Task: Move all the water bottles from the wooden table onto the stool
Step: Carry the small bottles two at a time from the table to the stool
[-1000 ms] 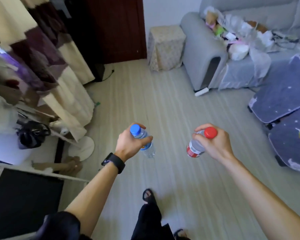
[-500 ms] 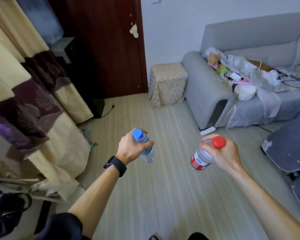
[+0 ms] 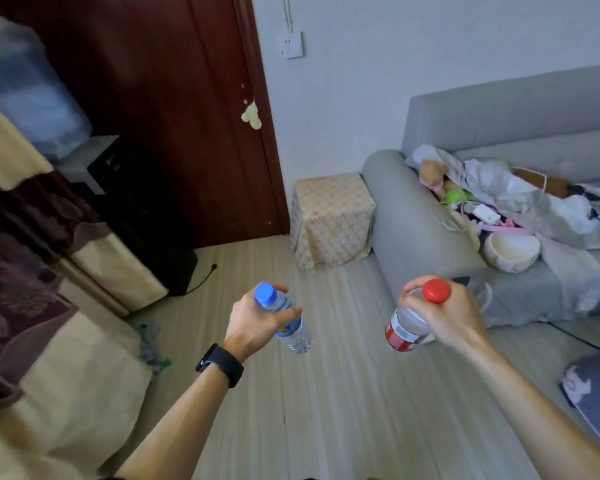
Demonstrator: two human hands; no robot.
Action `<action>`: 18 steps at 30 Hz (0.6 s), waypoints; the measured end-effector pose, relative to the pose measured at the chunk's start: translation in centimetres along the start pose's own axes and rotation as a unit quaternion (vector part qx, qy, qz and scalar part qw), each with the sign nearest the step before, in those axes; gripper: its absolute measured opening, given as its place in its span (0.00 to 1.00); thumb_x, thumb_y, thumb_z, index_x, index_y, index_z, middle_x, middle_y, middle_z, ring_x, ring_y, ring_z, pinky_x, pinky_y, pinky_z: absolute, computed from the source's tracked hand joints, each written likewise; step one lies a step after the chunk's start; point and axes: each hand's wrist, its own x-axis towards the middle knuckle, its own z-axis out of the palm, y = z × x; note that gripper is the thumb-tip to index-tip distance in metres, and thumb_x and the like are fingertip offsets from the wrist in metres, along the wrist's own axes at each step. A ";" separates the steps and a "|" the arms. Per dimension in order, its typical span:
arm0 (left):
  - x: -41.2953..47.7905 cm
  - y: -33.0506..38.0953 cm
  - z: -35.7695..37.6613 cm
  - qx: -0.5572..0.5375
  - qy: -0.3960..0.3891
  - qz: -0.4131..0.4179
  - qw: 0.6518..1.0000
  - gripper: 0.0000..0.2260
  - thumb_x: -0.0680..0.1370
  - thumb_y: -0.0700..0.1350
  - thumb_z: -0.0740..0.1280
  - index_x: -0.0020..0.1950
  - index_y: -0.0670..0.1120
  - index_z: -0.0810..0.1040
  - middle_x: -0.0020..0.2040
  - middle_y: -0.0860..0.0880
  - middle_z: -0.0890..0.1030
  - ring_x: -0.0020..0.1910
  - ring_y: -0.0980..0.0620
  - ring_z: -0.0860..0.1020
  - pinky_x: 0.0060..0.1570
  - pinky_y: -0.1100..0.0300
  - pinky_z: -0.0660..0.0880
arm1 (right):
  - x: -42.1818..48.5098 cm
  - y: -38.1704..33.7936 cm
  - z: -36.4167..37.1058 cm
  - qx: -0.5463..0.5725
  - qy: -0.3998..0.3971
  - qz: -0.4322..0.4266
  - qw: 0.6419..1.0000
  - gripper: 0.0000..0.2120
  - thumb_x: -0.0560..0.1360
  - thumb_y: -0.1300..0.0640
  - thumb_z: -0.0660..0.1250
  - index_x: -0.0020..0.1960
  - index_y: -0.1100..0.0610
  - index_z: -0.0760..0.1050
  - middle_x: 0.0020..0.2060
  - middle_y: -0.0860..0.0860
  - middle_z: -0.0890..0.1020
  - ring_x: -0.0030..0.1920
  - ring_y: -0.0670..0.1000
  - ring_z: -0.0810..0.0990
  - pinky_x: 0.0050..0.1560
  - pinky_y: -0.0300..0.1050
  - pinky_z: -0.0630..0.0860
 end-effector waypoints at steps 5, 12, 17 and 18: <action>9.1 1.7 1.4 0.001 0.014 -0.029 0.999 0.15 0.67 0.55 0.79 0.49 0.58 0.78 0.46 0.58 0.82 0.45 0.60 0.81 0.45 0.62 0.79 | 10.1 -1.1 0.9 -0.011 -0.015 0.012 1.000 0.06 0.67 0.59 0.77 0.40 0.48 0.83 0.39 0.42 0.85 0.42 0.37 0.80 0.39 0.33 0.72; 24.8 1.6 2.9 -0.018 0.016 -0.047 0.999 0.16 0.66 0.54 0.80 0.50 0.57 0.79 0.45 0.59 0.82 0.45 0.62 0.80 0.42 0.67 0.76 | 25.3 -1.8 5.7 -0.018 -0.021 0.016 0.999 0.07 0.67 0.59 0.77 0.39 0.47 0.84 0.36 0.39 0.85 0.41 0.39 0.82 0.41 0.38 0.72; 36.1 1.7 3.5 -0.006 -0.005 -0.057 0.998 0.17 0.65 0.56 0.79 0.51 0.58 0.78 0.44 0.59 0.82 0.44 0.63 0.80 0.39 0.71 0.71 | 34.0 -3.1 8.5 -0.006 -0.007 0.032 0.999 0.08 0.68 0.62 0.77 0.37 0.48 0.84 0.34 0.38 0.83 0.37 0.35 0.79 0.40 0.39 0.72; 38.3 1.8 3.8 -0.005 -0.010 -0.058 0.998 0.17 0.66 0.56 0.79 0.51 0.59 0.78 0.44 0.59 0.82 0.44 0.63 0.80 0.40 0.71 0.72 | 35.8 -3.3 8.9 -0.005 -0.006 0.035 0.999 0.08 0.68 0.62 0.77 0.37 0.49 0.84 0.34 0.38 0.84 0.38 0.35 0.79 0.40 0.39 0.72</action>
